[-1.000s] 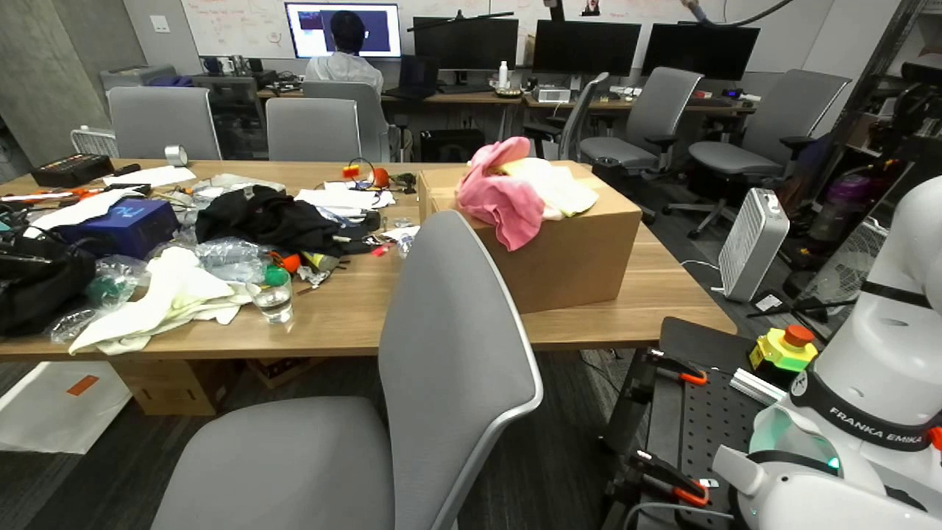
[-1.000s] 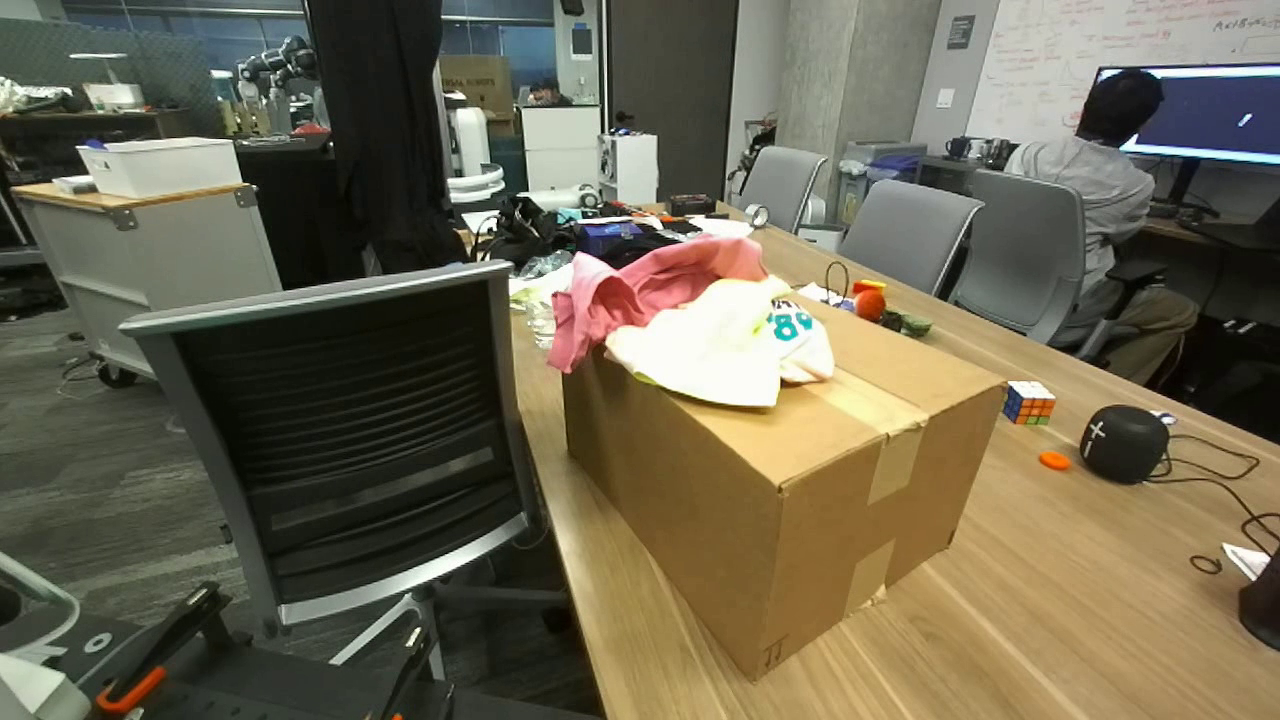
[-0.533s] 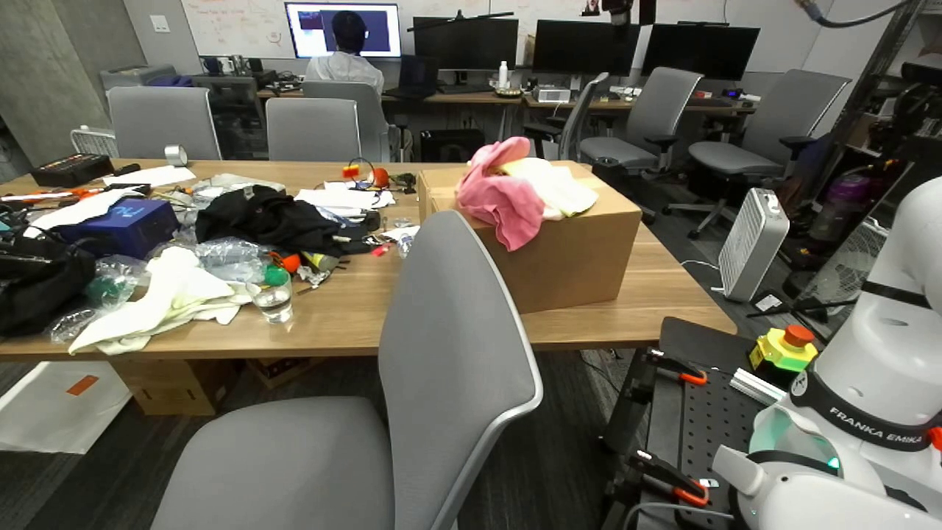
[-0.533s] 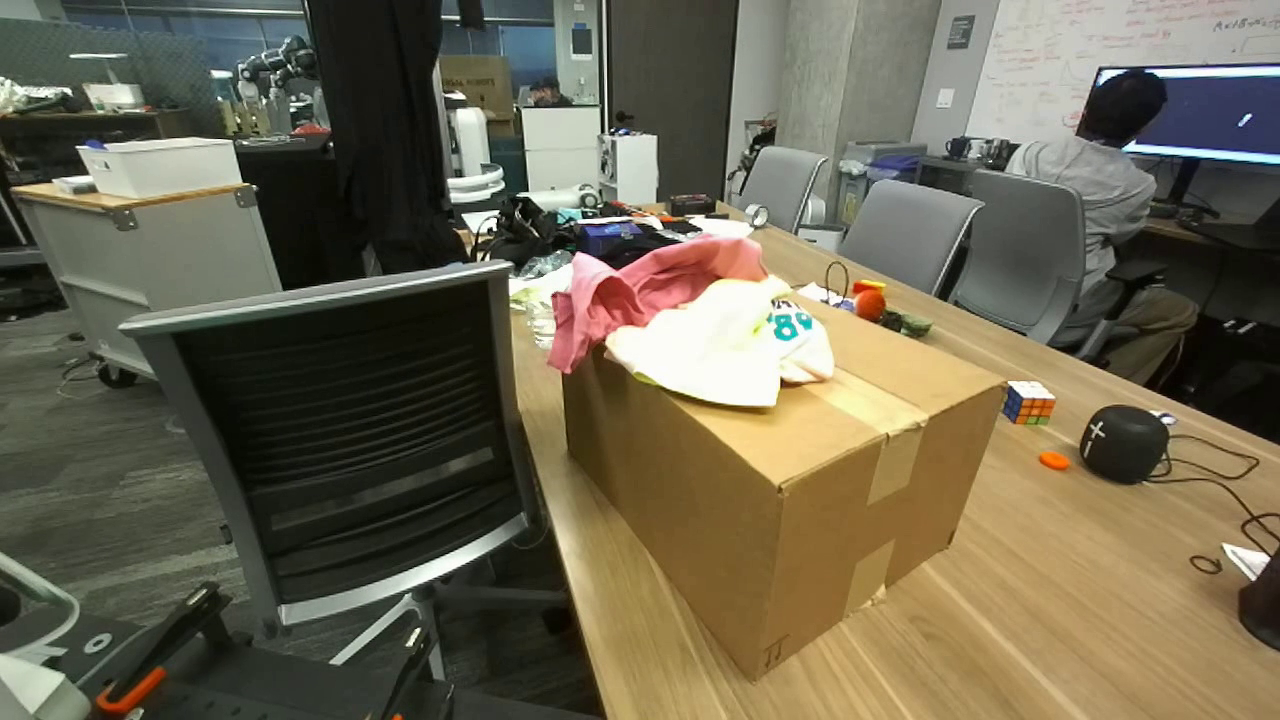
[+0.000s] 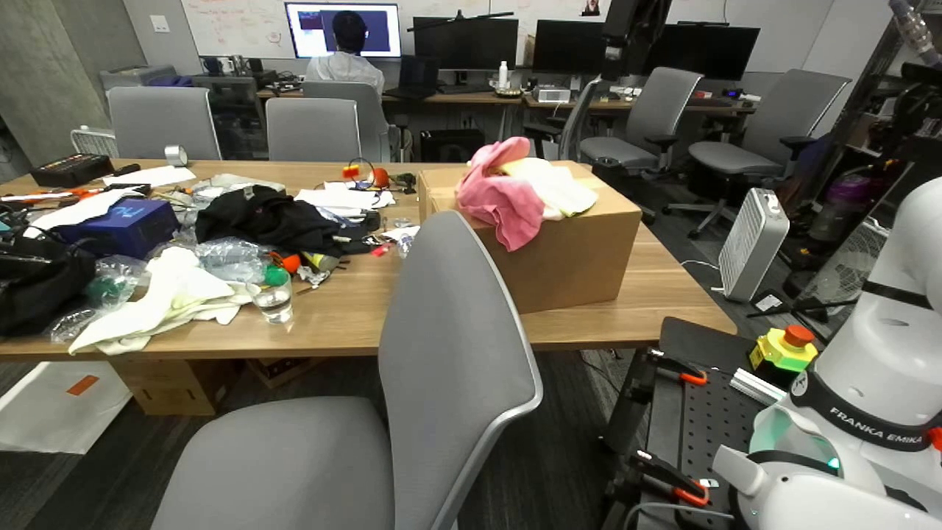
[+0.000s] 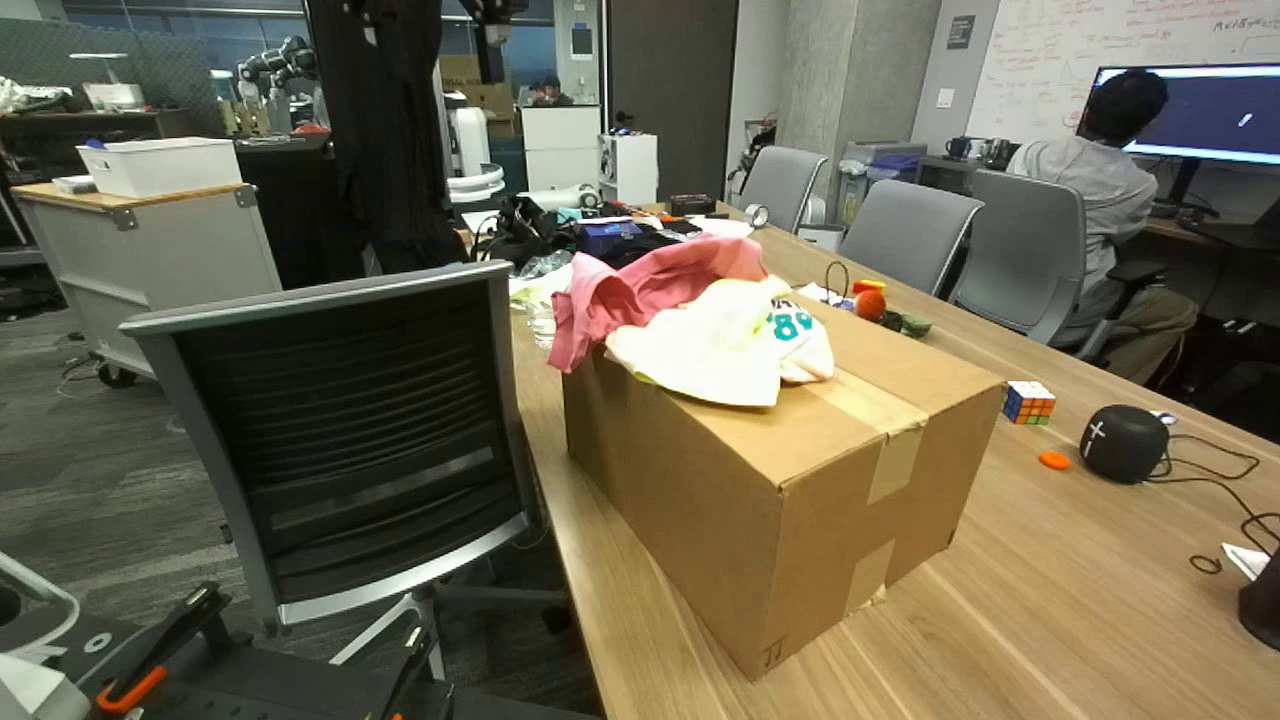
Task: Put the peach shirt, the green towel and the pink shirt on the top of the box
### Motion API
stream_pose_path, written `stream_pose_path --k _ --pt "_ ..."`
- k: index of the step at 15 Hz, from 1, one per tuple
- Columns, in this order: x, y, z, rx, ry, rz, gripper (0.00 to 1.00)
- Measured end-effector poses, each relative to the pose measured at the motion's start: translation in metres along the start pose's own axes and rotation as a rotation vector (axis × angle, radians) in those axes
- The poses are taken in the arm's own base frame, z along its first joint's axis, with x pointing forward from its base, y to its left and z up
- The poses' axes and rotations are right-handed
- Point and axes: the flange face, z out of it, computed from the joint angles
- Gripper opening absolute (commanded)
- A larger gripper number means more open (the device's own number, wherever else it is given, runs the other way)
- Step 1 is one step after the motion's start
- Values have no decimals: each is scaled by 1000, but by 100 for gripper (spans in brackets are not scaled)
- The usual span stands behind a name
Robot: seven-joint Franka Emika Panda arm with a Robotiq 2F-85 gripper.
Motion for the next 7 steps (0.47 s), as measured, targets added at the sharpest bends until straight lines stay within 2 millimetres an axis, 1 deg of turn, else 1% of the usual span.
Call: stream_pose_path --k 3,5,7 --pt "-5 -14 12 -4 123 -8 100" --pt "-12 -22 24 -7 104 -17 100" --pt "-20 -30 41 3 39 -25 100"
